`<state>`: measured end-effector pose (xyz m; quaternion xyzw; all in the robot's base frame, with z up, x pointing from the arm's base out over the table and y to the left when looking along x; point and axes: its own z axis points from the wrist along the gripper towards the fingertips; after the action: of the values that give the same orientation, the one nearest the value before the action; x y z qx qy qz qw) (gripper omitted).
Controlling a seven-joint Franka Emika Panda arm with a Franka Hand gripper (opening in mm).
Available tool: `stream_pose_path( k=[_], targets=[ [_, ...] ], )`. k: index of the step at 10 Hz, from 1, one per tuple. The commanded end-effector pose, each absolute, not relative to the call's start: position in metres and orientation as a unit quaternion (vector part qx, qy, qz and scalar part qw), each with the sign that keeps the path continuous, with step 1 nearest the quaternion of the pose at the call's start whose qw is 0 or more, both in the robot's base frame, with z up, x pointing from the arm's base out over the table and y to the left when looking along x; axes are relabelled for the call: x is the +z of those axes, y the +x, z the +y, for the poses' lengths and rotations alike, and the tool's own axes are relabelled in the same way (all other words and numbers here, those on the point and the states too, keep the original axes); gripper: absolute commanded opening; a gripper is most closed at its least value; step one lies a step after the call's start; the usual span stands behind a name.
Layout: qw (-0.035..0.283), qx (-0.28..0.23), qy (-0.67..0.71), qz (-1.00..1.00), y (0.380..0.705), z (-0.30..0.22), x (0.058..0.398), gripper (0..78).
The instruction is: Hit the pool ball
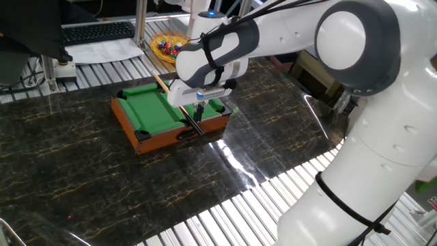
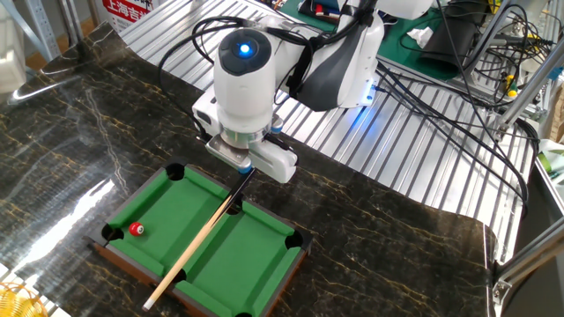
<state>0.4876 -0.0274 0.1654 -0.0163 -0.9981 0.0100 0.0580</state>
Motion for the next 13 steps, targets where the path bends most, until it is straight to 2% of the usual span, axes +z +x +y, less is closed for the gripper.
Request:
stream_pose_path(
  k=[1, 4, 6, 9, 13],
  targets=[
    [0.058, -0.018, -0.02, -0.998, 0.489, -0.028, 0.168, 0.0],
    [0.039, -0.018, -0.012, -0.999, 0.492, -0.025, 0.162, 0.0],
    [0.039, -0.018, -0.006, -0.999, 0.495, -0.02, 0.15, 0.0],
    [0.041, 0.023, -0.015, -0.999, 0.488, -0.018, 0.165, 0.0],
    [0.048, 0.022, -0.02, -0.998, 0.487, -0.019, 0.164, 0.0]
  ],
)
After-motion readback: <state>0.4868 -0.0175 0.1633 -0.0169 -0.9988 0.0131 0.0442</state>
